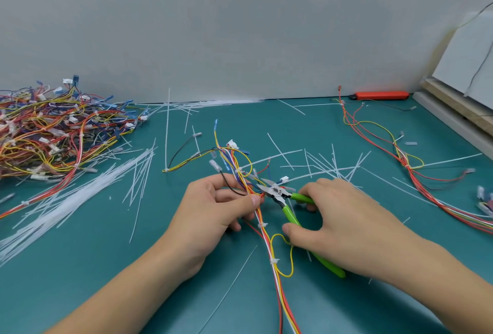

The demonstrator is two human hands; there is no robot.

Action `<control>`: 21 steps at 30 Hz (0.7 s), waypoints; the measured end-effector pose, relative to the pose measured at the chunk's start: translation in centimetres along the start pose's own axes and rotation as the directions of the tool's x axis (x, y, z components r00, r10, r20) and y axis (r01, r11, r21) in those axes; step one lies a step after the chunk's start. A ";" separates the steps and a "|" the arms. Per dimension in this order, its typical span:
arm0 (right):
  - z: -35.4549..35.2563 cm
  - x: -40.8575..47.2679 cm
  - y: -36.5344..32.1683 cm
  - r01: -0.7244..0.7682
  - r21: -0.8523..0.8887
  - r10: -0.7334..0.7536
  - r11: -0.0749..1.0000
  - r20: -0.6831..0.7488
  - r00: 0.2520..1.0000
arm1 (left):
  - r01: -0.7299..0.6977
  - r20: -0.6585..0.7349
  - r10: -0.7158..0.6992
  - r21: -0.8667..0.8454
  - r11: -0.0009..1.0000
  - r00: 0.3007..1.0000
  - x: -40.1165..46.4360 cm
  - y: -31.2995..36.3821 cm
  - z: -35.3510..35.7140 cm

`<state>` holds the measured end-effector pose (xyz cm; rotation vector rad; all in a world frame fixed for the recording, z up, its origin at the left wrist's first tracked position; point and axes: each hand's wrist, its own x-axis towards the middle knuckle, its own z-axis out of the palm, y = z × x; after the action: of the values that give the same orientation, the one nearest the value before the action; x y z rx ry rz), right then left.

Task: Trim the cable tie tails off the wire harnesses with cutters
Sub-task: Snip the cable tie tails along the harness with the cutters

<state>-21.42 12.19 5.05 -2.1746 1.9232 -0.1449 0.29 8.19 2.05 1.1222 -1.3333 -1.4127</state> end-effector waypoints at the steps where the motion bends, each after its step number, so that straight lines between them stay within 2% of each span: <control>1: 0.2 0.1 -0.1 0.003 0.023 -0.003 1.000 -0.017 1.000 | 0.004 -0.008 -0.004 -0.008 1.000 1.000 0.1 0.0 -0.1; 7: 1.2 0.2 -0.6 0.028 0.200 -0.010 0.979 -0.090 0.996 | 0.028 -0.014 -0.030 -0.126 0.992 0.999 0.3 0.0 -0.5; 21: 2.5 0.4 -1.1 0.042 0.344 0.030 0.938 -0.200 0.979 | 0.022 -0.066 -0.031 -0.144 0.989 0.997 0.4 -0.2 -0.4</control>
<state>-19.75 12.17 2.89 -1.9905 1.8223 -0.6782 0.57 7.72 1.80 1.0863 -1.1547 -1.4526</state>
